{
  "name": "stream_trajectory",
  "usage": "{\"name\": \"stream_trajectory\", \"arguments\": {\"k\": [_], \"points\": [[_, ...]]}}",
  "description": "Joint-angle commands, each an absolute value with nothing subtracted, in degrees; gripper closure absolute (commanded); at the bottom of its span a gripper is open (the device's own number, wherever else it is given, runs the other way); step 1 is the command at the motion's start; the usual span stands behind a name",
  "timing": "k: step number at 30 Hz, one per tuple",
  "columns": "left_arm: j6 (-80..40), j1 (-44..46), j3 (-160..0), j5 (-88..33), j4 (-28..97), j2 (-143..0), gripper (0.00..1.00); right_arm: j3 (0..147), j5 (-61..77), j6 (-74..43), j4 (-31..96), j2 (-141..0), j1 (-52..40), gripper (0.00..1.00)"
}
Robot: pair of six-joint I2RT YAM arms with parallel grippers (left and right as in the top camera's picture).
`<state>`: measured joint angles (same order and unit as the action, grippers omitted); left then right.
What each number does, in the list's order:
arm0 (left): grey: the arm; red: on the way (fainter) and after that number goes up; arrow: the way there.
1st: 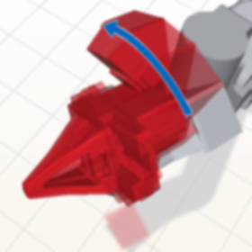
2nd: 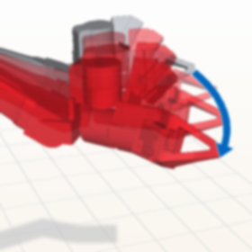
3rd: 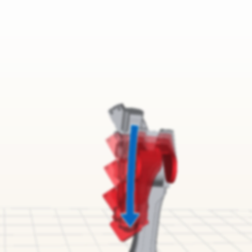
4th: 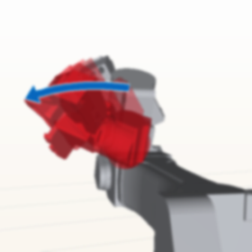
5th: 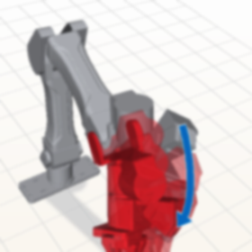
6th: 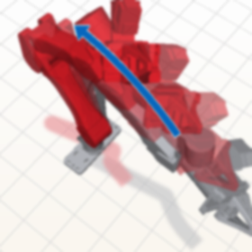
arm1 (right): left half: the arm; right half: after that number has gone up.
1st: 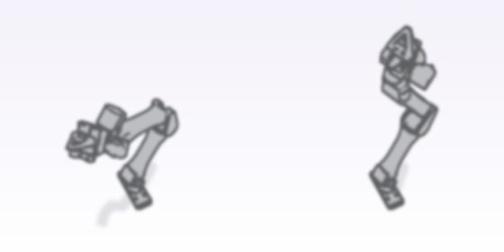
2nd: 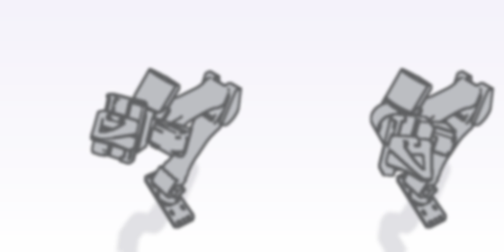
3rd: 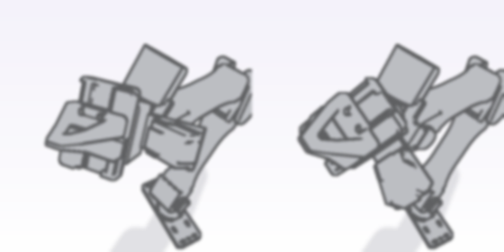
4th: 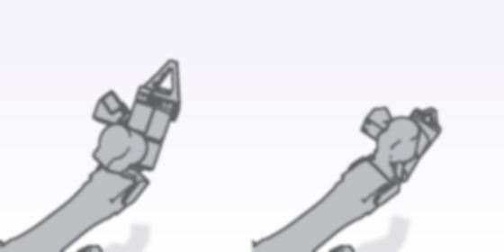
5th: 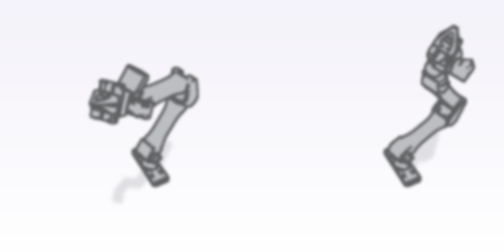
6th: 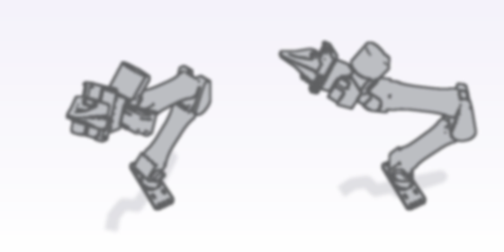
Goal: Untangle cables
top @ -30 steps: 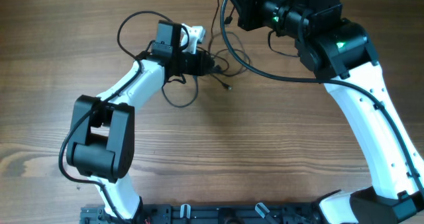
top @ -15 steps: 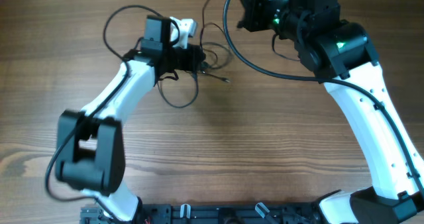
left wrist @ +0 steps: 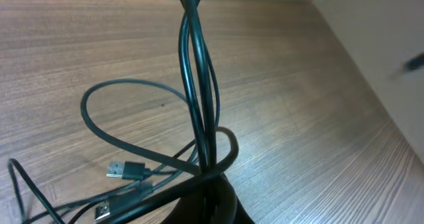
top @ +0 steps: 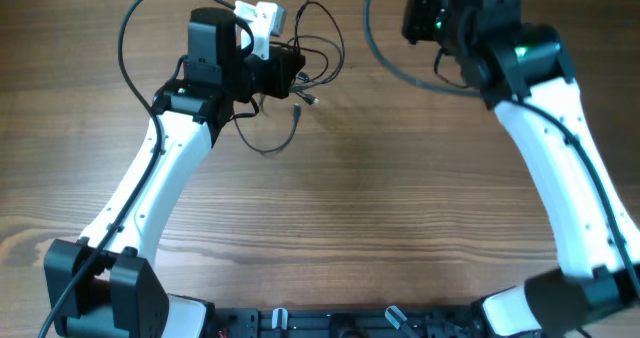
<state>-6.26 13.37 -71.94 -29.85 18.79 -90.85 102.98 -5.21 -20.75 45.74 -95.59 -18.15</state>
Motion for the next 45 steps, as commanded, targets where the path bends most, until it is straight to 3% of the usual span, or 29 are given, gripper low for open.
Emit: {"name": "stream_trajectory", "arguments": {"k": [1, 7, 8, 9, 10, 13, 15, 18, 27, 45], "points": [[-4.89, 13.21, -72.23, -29.95, 18.96, -89.62, 0.96, 101.58, -0.69, -21.34, 47.00, -101.97, -16.43, 0.95], [-4.89, 13.21, -72.23, -32.03, 18.90, -89.56, 0.96, 101.58, 4.23, -20.12, 46.98, -109.80, -16.43, 0.95], [-4.84, 13.21, -72.23, -32.40, 18.90, -89.56, 0.96, 101.60, 5.37, -20.12, 47.11, -110.89, -16.40, 0.87], [-4.64, 13.21, -72.23, -32.91, 18.90, -89.56, 0.96, 101.58, 6.13, -20.12, 47.22, -111.87, -16.40, 0.66], [-4.32, 13.21, -72.23, -33.26, 18.87, -89.56, 0.95, 101.60, 7.25, -20.01, 47.20, -112.46, -16.43, 0.55], [-2.96, 13.21, -72.23, -34.28, 18.83, -89.56, 0.95, 101.60, 12.69, -15.62, 46.30, -112.66, -16.53, 0.38], [-2.92, 13.21, -72.23, -34.44, 18.61, -89.56, 0.95, 101.62, 18.22, -10.59, 45.56, -112.05, -16.53, 0.08], [-0.54, 13.21, -72.23, -37.45, 17.96, -89.56, 0.94, 101.67, 28.97, -3.14, 46.28, -111.07, -16.53, 0.06], [1.26, 12.32, -72.23, -38.15, 14.52, -89.78, 0.94, 101.67, 43.68, 0.01, 47.92, -110.76, -16.51, 0.06], [-0.95, 6.09, -72.23, -43.00, 12.14, -90.00, 0.94, 101.67, 41.67, -0.23, 50.65, -110.78, -16.51, 0.03]]}}
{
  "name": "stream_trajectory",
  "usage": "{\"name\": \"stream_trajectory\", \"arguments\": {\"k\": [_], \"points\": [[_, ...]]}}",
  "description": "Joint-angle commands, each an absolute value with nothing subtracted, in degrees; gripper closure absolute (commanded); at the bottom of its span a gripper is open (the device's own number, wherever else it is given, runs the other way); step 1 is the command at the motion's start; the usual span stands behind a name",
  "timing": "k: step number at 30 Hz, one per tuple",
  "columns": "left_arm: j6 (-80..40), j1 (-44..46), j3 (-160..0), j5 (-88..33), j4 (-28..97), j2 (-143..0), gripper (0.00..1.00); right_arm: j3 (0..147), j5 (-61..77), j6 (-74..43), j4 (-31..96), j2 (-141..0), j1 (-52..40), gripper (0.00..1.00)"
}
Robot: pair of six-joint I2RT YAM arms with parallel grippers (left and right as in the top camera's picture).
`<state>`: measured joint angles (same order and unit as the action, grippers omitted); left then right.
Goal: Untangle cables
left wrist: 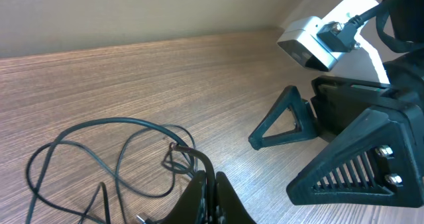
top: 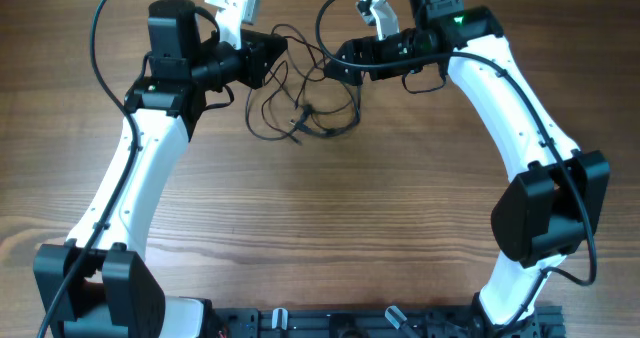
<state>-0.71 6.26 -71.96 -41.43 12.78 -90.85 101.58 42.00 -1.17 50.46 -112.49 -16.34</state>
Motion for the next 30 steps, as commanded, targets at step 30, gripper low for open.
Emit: {"name": "stream_trajectory", "arguments": {"k": [30], "points": [[-8.16, 0.73, -72.38, -28.91, 14.39, -78.76, 0.78, 101.65, 23.68, -14.50, 45.93, -116.81, -19.90, 0.00]]}}
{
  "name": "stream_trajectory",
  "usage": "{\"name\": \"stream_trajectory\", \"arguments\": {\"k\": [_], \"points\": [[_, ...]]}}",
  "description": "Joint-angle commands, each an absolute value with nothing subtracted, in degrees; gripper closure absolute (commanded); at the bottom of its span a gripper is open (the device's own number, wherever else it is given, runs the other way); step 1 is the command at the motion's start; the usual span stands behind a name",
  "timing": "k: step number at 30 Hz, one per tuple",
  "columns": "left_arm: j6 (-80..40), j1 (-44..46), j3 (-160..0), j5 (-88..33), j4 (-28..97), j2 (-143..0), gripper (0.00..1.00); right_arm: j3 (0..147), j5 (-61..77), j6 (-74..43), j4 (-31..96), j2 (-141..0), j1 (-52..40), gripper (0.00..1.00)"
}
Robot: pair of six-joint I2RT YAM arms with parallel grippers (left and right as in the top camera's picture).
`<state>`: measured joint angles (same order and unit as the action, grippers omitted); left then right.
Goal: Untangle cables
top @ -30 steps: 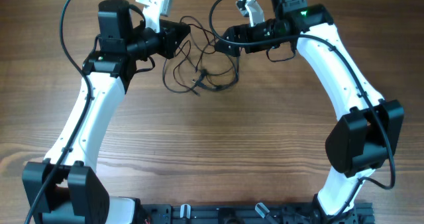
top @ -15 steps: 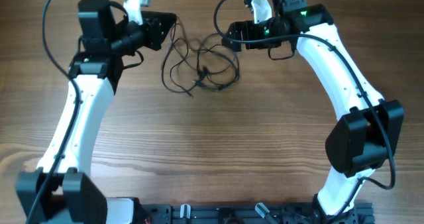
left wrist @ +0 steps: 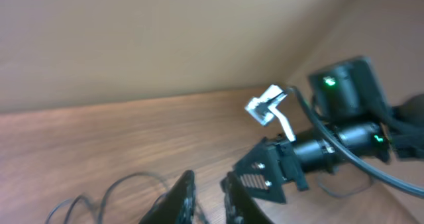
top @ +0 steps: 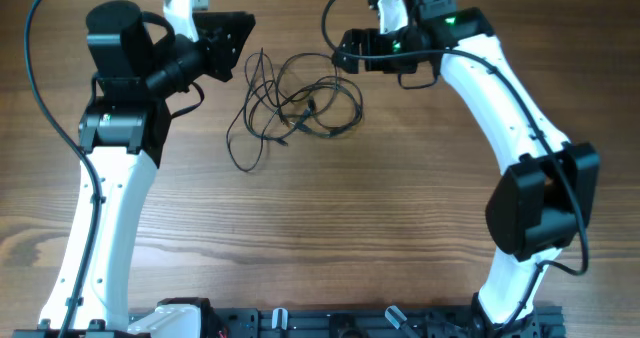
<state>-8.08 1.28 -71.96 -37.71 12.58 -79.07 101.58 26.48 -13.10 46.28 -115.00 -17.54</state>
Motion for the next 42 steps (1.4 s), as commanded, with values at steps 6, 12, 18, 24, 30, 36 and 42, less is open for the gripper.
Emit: {"name": "stream_trajectory", "arguments": {"k": [6, 12, 18, 24, 30, 36, 42], "points": [[-8.21, 0.73, -72.38, -16.10, 18.37, -78.76, 0.70, 101.65, 23.33, -11.70, 43.16, -116.92, -23.70, 0.00], [-9.72, 0.71, -72.38, -6.37, 20.53, -78.76, 0.69, 101.65, 23.35, -10.44, 41.85, -117.14, -26.74, 0.00], [-9.93, 0.71, -72.36, -2.81, 22.74, -78.81, 0.68, 101.65, 23.99, -8.71, 39.46, -120.60, -29.58, 0.01], [-11.03, -0.78, -72.34, -2.70, 24.60, -78.81, 0.67, 101.65, 22.46, -7.73, 34.61, -125.14, -31.51, 0.07], [-11.00, -1.30, -72.34, -2.70, 26.37, -78.81, 0.67, 101.65, 22.50, -9.06, 30.02, -128.97, -32.03, 0.11], [-11.00, -1.30, -72.34, -2.70, 26.65, -78.81, 0.67, 101.65, 25.80, -9.19, 29.15, -129.99, -32.05, 0.13], [-10.98, -1.30, -72.34, -3.25, 27.20, -78.81, 0.66, 101.65, 33.30, -10.55, 24.73, -129.99, -32.53, 0.16]]}}
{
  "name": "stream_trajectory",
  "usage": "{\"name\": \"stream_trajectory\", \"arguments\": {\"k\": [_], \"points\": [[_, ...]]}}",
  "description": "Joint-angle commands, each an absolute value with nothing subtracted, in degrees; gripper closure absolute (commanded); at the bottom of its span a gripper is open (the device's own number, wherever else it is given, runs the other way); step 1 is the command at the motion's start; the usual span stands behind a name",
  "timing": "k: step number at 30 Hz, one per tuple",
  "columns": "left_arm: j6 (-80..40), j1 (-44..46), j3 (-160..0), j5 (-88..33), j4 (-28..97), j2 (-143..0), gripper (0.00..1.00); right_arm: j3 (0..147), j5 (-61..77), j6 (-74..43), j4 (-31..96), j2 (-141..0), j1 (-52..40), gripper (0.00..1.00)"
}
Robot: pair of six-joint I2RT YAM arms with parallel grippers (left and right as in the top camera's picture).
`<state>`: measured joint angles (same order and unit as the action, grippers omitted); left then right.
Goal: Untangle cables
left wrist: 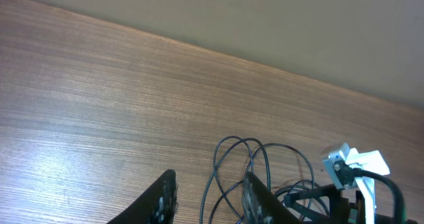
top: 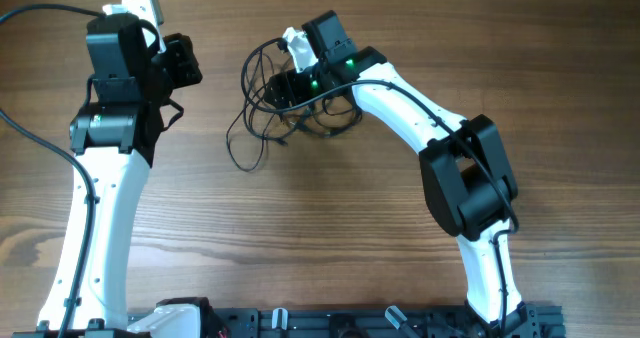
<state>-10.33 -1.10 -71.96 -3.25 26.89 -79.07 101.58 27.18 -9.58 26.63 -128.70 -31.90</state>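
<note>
A tangle of thin black cables (top: 285, 103) lies on the wooden table, with one loop trailing to the lower left (top: 240, 148). My left gripper (top: 190, 63) hangs left of the tangle and clear of it. In the left wrist view that gripper (left wrist: 209, 184) is open with nothing between its fingers, and cable loops (left wrist: 242, 161) lie beyond them. My right gripper (top: 283, 83) is down in the top of the tangle, with strands around it. The black strands hide how its jaws stand. Its white camera (left wrist: 351, 163) shows at the lower right of the left wrist view.
The right arm (top: 420, 98) reaches across from the right in an arc over the table's upper middle. The table's far edge meets a plain wall (left wrist: 265, 25). Bare wood (top: 330, 228) fills the near half of the table.
My left gripper has drawn back to the left, away from the cables, and its fingers stand wider apart. My right gripper has moved left from the tangle's right edge into its top.
At first my left gripper was shut on strands held up from the tangle, with the right arm far off to the right. Then the right gripper faced it closely across the cables. Later the left gripper was free of the cables, which lay on the table. Now the right gripper is in the tangle.
</note>
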Motion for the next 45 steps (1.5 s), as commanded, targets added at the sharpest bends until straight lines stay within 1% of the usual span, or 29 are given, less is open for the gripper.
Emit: {"name": "stream_trajectory", "arguments": {"k": [1, 4, 6, 7, 13, 15, 17, 18, 20, 27, 31, 35, 40, 45], "points": [[-10.98, -1.30, -72.34, -3.57, 27.31, -78.81, 0.66, 101.65, 34.22, -10.55, 23.88, -129.99, -32.71, 0.16], [-10.98, -1.30, -72.34, -3.57, 27.33, -78.81, 0.66, 101.65, 34.41, -10.61, 22.59, -129.99, -33.17, 0.14], [-10.98, -1.30, -72.34, -3.60, 27.33, -78.81, 0.66, 101.65, 34.33, -10.44, 22.31, -129.99, -33.34, 0.15], [-10.98, -1.30, -72.34, -3.66, 27.33, -78.81, 0.67, 101.65, 33.45, -10.55, 22.26, -130.04, -33.47, 0.17], [-10.96, -1.30, -72.34, -6.00, 27.33, -78.81, 0.67, 101.65, 32.21, -10.52, 21.10, -131.11, -33.69, 0.39], [-10.96, -1.30, -72.34, -5.98, 27.35, -78.81, 0.67, 101.65, 32.25, -10.68, 21.15, -131.39, -33.69, 0.44], [-10.96, -1.30, -72.34, -5.98, 27.35, -78.81, 0.67, 101.65, 32.21, -10.66, 21.21, -131.57, -33.69, 0.58], [-10.96, -1.30, -72.34, -5.98, 27.35, -78.81, 0.67, 101.65, 32.21, -10.68, 21.19, -131.61, -33.69, 0.67], [-10.96, -1.30, -72.34, -5.96, 27.35, -78.81, 0.67, 101.65, 32.23, -10.74, 21.15, -131.61, -33.69, 0.95], [-10.96, -1.30, -72.34, -5.98, 27.79, -78.81, 0.66, 103.00, 34.30, -11.29, 20.84, -129.49, -32.64, 0.95], [-10.96, -1.30, -72.34, -5.96, 28.88, -78.81, 0.66, 103.90, 33.56, -12.49, 20.82, -124.51, -30.81, 0.95], [-10.98, -1.30, -72.31, -5.98, 30.17, -78.81, 0.66, 103.92, 29.98, -12.40, 22.50, -118.15, -28.75, 0.95], [-10.94, -1.30, -72.23, -7.33, 31.16, -78.81, 0.66, 103.94, 28.18, -12.27, 29.04, -109.69, -26.09, 0.95], [-10.94, -1.28, -72.23, -10.79, 31.40, -78.94, 0.65, 105.49, 17.08, -12.10, 42.41, -103.94, -25.67, 0.96]]}}
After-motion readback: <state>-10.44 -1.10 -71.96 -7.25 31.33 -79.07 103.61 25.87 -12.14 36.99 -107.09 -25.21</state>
